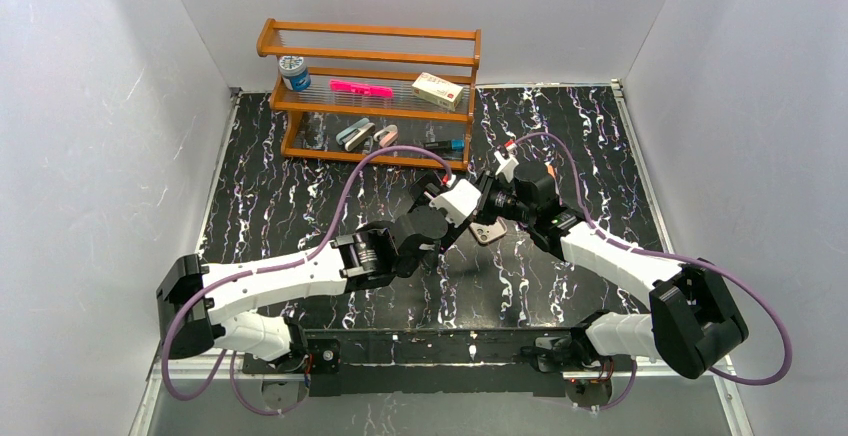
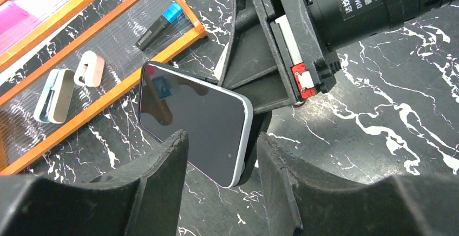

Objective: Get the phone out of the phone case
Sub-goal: Remove the phone case from the phone.

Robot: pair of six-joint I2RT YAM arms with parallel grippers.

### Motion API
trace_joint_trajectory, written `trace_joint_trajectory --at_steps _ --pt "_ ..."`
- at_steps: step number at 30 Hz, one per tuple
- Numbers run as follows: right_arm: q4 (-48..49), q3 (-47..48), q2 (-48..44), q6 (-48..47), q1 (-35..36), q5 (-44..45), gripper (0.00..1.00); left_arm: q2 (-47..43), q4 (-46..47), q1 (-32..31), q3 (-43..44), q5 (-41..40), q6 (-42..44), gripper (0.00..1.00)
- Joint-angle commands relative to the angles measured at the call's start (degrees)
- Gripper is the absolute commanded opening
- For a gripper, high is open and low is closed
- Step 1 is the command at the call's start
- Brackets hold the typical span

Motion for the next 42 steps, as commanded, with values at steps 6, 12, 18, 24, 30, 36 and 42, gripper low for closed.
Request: trace_joint_trajectory --at_steps 6,12,18,24,30,36,42 --pt "7.4 2.0 -0.7 1.4 0.1 -2.1 0.01 -1.9 -0.7 -0.2 -0.1 -1.5 -0.3 0.48" --pt "7.1 2.4 -0.7 1.4 0.2 -2.2 0.01 0.6 -1.1 -0.2 0.4 -2.2 0.3 0.48" --pt "7.3 2.7 -0.1 1.4 0.1 -3.1 0.01 3.2 -1.1 -0.2 1.4 -5.0 1.1 0.48" --pt "7.3 2.5 -0.2 1.1 0.2 -3.5 0.01 4.6 -0.8 -0.2 2.3 -8.0 1.9 0.46" --pt "7.2 2.3 -0.2 1.0 0.2 -3.9 0.01 3.2 -0.2 -0.2 2.0 -8.3 1.6 0.45" --pt "7.7 2.7 0.4 2.0 0.2 -5.7 0.01 6.3 0.0 -0.2 1.8 -10.5 2.8 0.45" --pt "6.7 2.9 0.4 2.8 0.2 -5.9 0.01 9.7 0.0 -0.2 2.8 -13.1 5.3 0.41"
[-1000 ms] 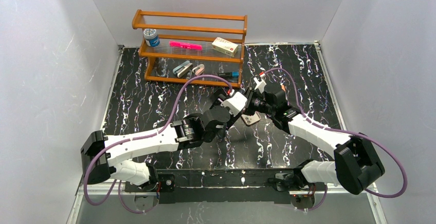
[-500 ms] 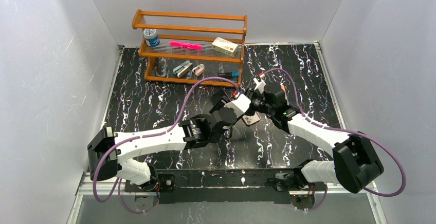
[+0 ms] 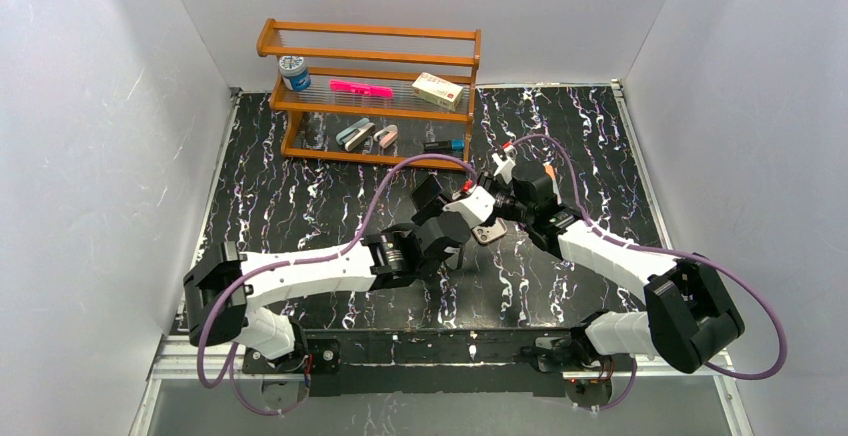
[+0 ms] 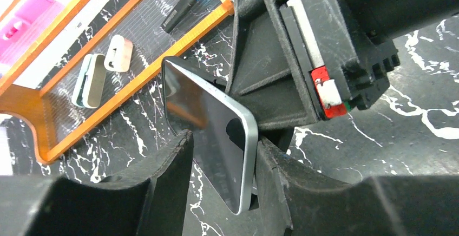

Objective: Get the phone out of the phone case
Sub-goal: Remove the phone case from the phone.

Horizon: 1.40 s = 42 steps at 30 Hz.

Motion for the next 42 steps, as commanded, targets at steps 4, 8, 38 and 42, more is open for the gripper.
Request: trace_joint_trajectory --at_steps 4,8,38,42 --pt "5.9 2.5 -0.9 2.0 0.2 -4.0 0.01 3.0 -0.8 0.3 2.1 -5.3 2.9 0.28" --pt "5.4 2.3 -0.9 1.8 0.2 -3.3 0.01 1.8 -0.8 -0.3 1.5 -4.9 2.7 0.1" --pt "3.4 3.4 7.2 -3.2 -2.8 -2.7 0.01 -9.9 -7.7 -11.5 6.3 -19.2 0.9 0.0" --pt "-2.8 1.5 3.0 -7.8 -5.7 -6.9 0.01 -13.9 -7.7 -10.3 3.9 -23.9 2.8 0.0"
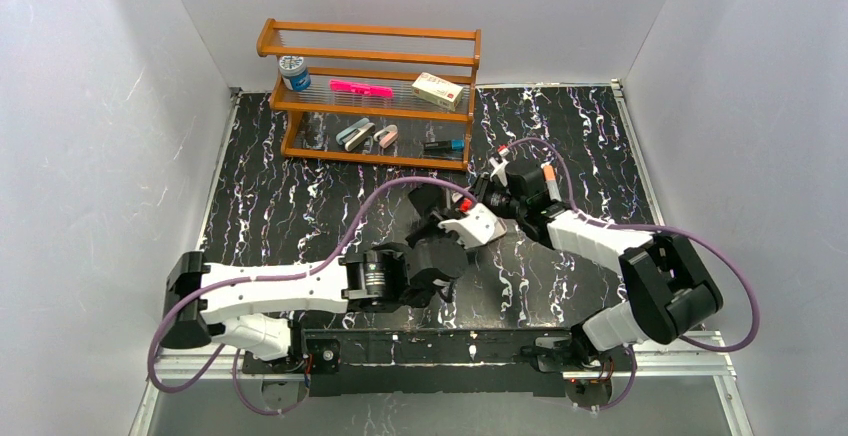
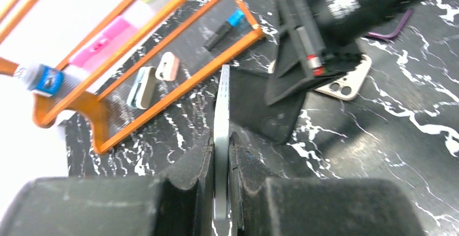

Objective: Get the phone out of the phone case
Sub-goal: Remove the phone case from the phone, then place the phone case at the center of the board.

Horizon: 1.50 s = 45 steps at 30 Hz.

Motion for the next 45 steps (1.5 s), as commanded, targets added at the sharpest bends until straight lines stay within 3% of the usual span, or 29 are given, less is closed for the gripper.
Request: trace_joint_trajectory --at_steps 1,9,17,36,39,45 --pt "-4.0 -0.6 -6.8 -6.4 -3.5 -5.7 0.01 -7.8 0.3 1.8 -1.2 -10.3 1.1 0.0" --pt "-22.0 -6.9 -19.0 -14.1 -8.7 -7.8 0.01 -11.4 -1.8 8.0 -4.5 -9.2 -1.9 0.0" --pt "-35.1 -12.9 -28.4 -16.7 -14.1 -3.5 0.01 -13.0 -2.3 9.3 -5.5 -8.8 -3.0 0.0" --pt "-48.2 -15.4 -38.0 -13.1 -18.7 3.3 0.03 -14.4 -1.1 9.6 -6.2 -8.1 -2.6 0.0" --pt "-47.1 -16.2 -36.7 -12.8 -18.7 3.7 0.07 -14.0 -0.4 9.6 -6.5 -7.7 -2.2 0.0" --pt "-45.6 -16.0 -34.6 -12.3 -18.7 5.9 0.33 -13.7 -1.0 9.6 -5.9 -7.4 -2.4 0.0"
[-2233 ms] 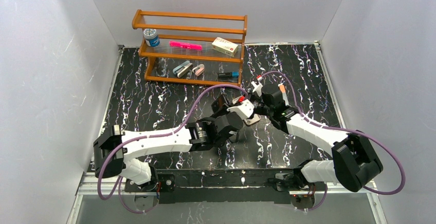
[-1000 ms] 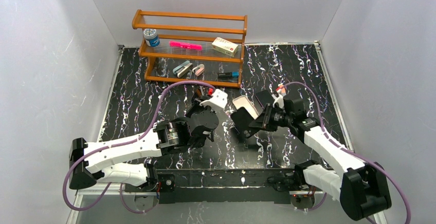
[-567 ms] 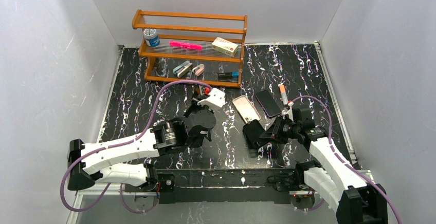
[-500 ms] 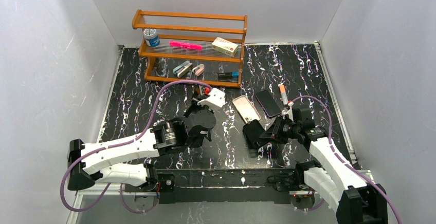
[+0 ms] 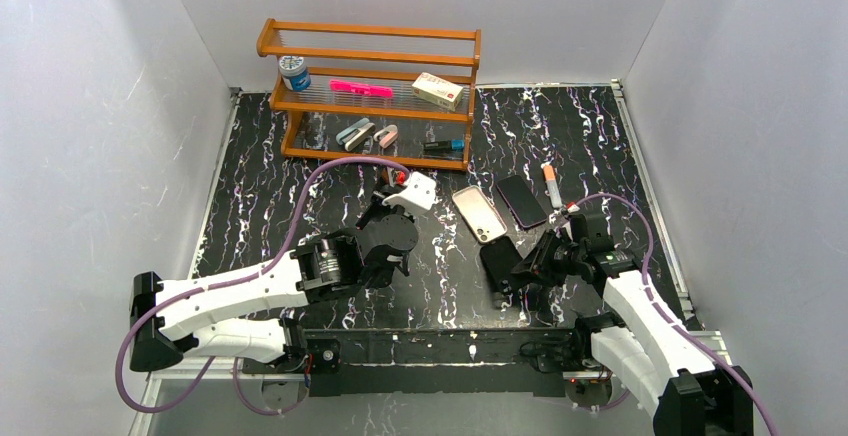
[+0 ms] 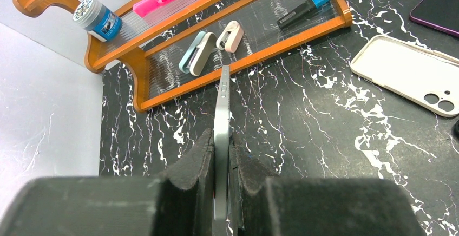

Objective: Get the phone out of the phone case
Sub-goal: Place the phone case at the center of the board.

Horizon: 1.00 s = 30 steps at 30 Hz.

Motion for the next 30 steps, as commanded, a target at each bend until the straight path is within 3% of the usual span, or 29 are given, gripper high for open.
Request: trace_joint_trajectory --at_steps 1,4,11,19,25,30 --pt "0.6 -0.2 0.7 1.1 -0.2 3.4 0.38 -1.8 2.4 0.4 0.3 -1.4 -0.5 0.0" --pt "0.2 -0.1 0.7 1.3 -0.2 4.3 0.56 -2.0 2.6 0.4 0.3 -0.8 -0.7 0.0" --pt "-2.8 0.8 -0.4 2.2 -0.2 8.1 0.81 -1.2 2.3 0.5 0.7 -0.4 -0.8 0.0" --pt "-2.0 2.3 -2.8 3.1 -0.3 9.5 0.83 -1.4 3.0 0.5 0.2 1.5 -0.6 0.0" --pt "2.1 9.2 1.5 -0.6 -0.2 2.2 0.81 -0.5 7.6 0.5 -2.6 9.3 2.2 0.0" --pt "11.1 11.8 5.0 3.3 0.1 -5.8 0.8 0.9 12.3 0.2 -5.4 17.4 6.6 0.0"
